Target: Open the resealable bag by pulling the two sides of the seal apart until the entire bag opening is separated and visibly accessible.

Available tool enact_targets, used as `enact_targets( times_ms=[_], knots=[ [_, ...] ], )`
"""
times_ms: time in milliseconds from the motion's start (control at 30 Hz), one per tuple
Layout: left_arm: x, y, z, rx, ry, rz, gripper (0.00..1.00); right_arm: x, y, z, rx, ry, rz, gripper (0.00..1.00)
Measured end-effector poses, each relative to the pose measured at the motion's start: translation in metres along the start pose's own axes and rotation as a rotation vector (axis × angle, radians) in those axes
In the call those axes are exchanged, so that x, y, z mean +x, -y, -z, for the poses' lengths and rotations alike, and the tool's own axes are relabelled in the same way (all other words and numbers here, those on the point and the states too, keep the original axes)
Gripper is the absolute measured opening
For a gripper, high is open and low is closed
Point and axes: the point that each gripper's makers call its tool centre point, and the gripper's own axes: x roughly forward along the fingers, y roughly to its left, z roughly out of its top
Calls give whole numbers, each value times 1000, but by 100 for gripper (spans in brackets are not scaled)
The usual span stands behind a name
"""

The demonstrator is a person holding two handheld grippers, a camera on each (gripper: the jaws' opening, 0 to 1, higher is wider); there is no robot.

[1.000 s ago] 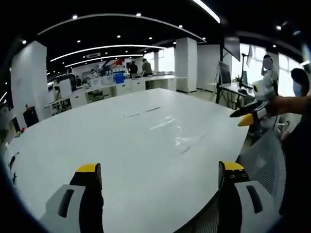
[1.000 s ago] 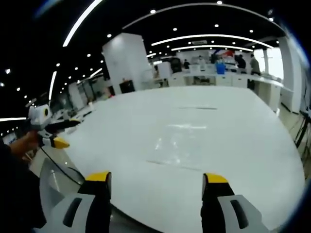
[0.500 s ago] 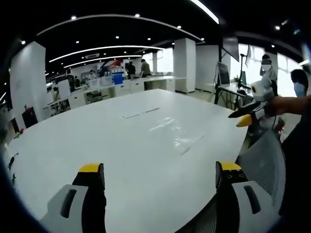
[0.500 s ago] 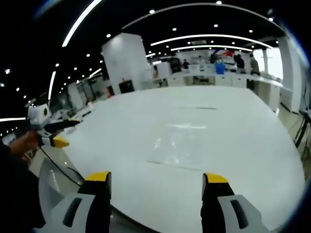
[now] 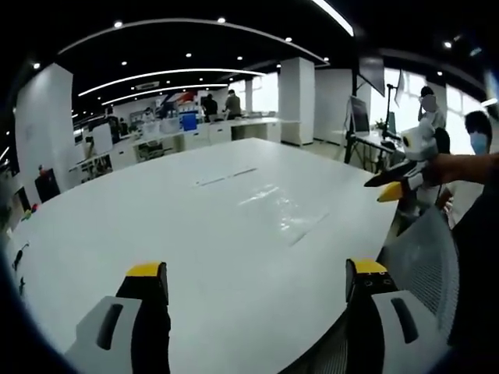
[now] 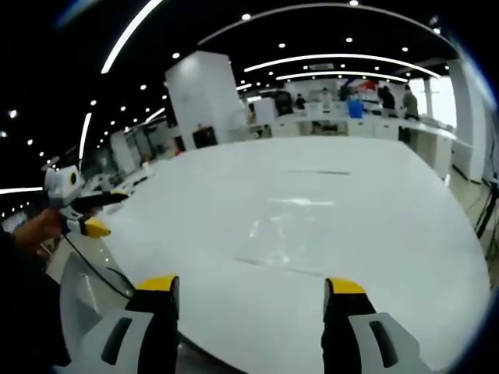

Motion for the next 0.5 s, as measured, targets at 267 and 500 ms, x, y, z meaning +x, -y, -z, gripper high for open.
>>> enact_targets(
  times_ms=[267, 500],
  knots=[
    [2, -3, -1, -4, -4, -3, 91, 10, 0, -9, 10, 26, -23, 71],
    [4, -5, -3, 2, -6, -2, 90, 18, -2, -9, -27, 7, -36, 68]
  ],
)
